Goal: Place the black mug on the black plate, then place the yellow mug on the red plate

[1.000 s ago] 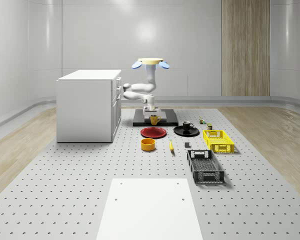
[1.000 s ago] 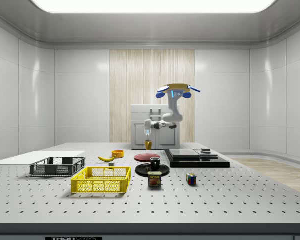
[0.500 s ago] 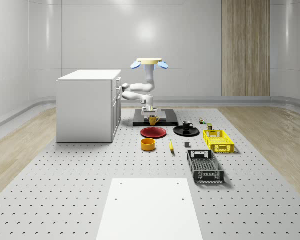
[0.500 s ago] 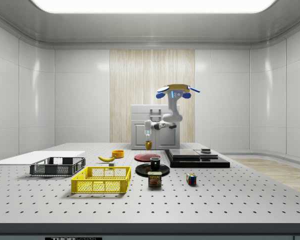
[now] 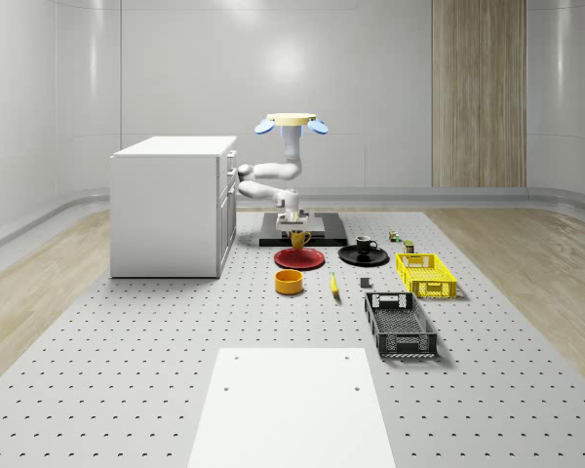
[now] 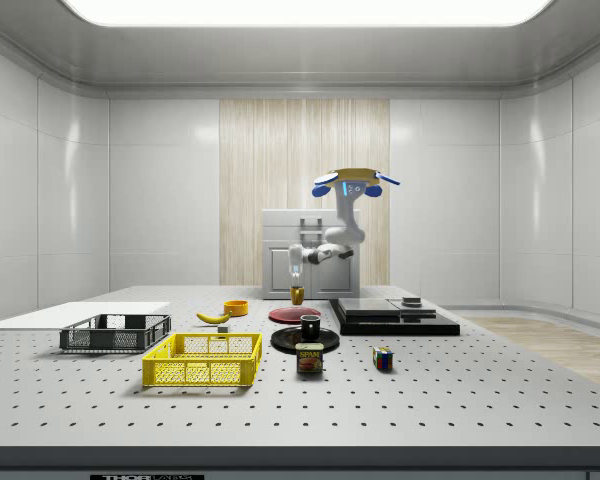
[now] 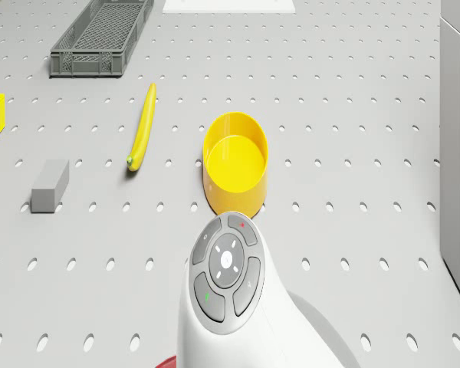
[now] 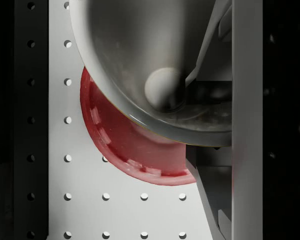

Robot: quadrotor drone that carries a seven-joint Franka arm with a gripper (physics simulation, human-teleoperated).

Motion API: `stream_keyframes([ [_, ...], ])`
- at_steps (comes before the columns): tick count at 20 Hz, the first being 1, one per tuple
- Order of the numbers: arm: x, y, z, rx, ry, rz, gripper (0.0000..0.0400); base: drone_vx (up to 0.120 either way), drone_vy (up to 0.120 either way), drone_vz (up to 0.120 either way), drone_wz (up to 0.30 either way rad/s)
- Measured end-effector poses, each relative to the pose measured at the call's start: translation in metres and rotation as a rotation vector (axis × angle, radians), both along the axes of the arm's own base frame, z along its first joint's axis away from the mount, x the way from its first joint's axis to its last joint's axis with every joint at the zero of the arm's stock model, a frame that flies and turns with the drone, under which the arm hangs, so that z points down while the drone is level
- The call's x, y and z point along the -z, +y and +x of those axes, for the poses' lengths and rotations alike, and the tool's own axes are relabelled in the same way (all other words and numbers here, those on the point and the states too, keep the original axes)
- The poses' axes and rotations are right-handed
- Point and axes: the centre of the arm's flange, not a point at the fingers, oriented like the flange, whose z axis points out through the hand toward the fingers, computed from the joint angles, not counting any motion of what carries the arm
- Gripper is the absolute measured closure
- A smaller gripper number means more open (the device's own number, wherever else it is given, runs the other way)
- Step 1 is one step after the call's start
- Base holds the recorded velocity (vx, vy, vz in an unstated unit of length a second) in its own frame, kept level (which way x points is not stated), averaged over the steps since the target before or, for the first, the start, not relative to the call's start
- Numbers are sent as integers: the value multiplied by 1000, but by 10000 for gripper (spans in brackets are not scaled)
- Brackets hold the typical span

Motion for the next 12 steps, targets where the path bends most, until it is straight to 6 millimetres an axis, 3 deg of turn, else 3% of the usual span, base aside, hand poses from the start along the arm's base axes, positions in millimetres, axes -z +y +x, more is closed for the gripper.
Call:
stream_keyframes([
  [12, -18, -16, 0, 0, 0, 0, 300, 0, 0, 0, 0],
])
